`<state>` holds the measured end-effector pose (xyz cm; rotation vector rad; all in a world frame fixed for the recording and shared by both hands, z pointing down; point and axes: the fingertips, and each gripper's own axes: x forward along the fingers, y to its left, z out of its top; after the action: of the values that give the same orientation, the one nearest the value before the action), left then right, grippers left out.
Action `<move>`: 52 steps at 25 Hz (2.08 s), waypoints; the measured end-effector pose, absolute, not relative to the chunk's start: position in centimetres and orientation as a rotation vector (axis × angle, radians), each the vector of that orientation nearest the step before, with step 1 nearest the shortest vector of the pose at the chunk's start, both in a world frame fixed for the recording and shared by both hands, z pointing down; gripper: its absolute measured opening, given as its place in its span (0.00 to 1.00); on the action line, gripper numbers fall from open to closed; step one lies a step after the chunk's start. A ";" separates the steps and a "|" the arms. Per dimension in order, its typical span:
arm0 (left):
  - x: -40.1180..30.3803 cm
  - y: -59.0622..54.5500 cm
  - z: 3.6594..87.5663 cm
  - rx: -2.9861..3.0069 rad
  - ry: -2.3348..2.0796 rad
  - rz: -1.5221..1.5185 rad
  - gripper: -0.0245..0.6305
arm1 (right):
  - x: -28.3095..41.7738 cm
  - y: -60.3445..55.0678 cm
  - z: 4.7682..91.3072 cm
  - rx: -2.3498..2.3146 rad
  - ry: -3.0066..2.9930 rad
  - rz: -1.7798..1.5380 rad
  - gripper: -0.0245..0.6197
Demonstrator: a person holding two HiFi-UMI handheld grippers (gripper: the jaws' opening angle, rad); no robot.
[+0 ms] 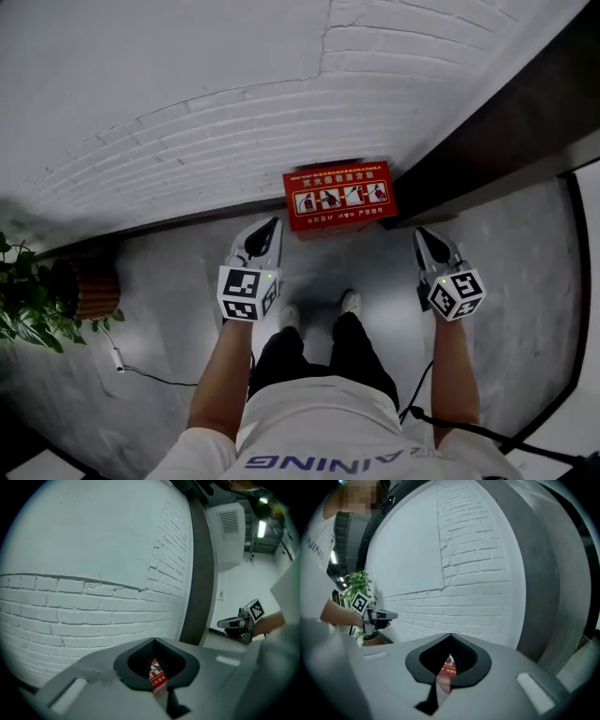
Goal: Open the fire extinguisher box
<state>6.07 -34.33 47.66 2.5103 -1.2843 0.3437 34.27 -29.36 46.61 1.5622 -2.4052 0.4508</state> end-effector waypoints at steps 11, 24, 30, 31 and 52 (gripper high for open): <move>12.1 -34.8 60.9 2.377 -1.438 0.386 0.04 | 41.6 -34.5 62.3 1.383 -2.425 0.555 0.04; 15.0 -33.4 73.4 2.341 -1.421 0.407 0.04 | 44.1 -36.2 75.4 1.362 -2.447 0.479 0.05; 16.0 -34.0 73.7 2.337 -1.414 0.360 0.04 | 44.0 -36.6 77.3 1.308 -2.454 0.481 0.20; 16.1 -34.0 73.7 2.343 -1.410 0.368 0.04 | 43.9 -36.7 77.5 1.293 -2.452 0.480 0.20; 14.6 -36.9 68.0 2.351 -1.468 0.354 0.04 | 42.6 -42.6 64.1 1.387 -2.569 0.316 0.16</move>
<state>14.62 -36.89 68.05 2.3510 -1.4682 0.3545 42.64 -42.63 64.15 1.3866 -2.5693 0.3157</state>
